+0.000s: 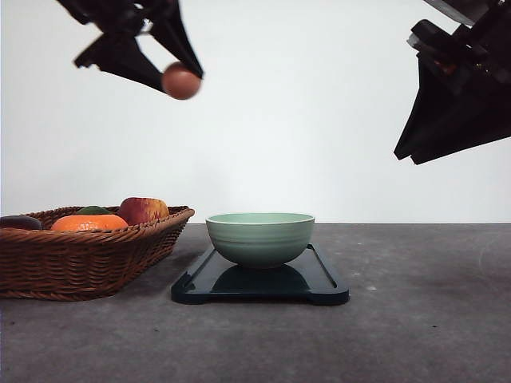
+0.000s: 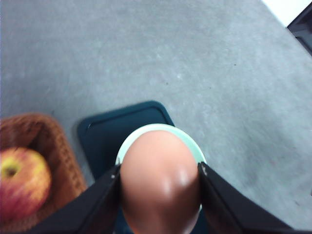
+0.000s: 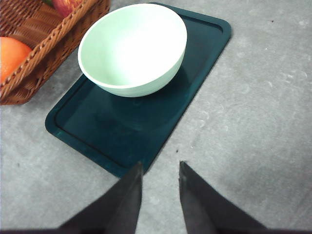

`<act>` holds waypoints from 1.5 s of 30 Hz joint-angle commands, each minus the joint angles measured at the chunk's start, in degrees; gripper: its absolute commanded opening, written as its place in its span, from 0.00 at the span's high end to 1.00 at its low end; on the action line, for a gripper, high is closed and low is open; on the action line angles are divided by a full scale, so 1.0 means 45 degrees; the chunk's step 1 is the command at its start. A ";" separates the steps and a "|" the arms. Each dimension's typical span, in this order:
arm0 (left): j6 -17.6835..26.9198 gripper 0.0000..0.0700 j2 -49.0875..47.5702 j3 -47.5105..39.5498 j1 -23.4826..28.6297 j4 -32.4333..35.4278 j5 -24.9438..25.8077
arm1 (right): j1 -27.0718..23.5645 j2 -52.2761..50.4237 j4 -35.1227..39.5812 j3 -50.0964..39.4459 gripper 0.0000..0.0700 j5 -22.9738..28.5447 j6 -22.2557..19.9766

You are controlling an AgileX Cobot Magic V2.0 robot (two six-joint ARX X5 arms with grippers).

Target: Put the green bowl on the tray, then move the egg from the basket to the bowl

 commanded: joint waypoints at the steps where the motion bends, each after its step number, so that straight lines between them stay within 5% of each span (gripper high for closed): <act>1: 0.0029 0.68 0.0437 0.0266 -0.0296 0.0444 -0.0331 | 0.0063 0.0083 0.0115 0.0073 0.79 0.0036 0.0126; 20: 0.0188 0.68 0.3924 0.0424 -0.1774 0.2782 -0.1022 | 0.0063 0.0083 -0.0077 0.0073 0.79 -0.0049 0.0126; 32: 0.1298 0.67 0.5285 0.0588 -0.2151 0.2893 -0.1663 | 0.0063 0.0083 -0.0334 0.0073 0.79 -0.0049 0.0117; 45: 0.1350 0.67 0.5712 0.0588 -0.2202 0.3339 -0.1663 | 0.0063 0.0083 -0.0342 0.0073 0.79 -0.0049 0.0121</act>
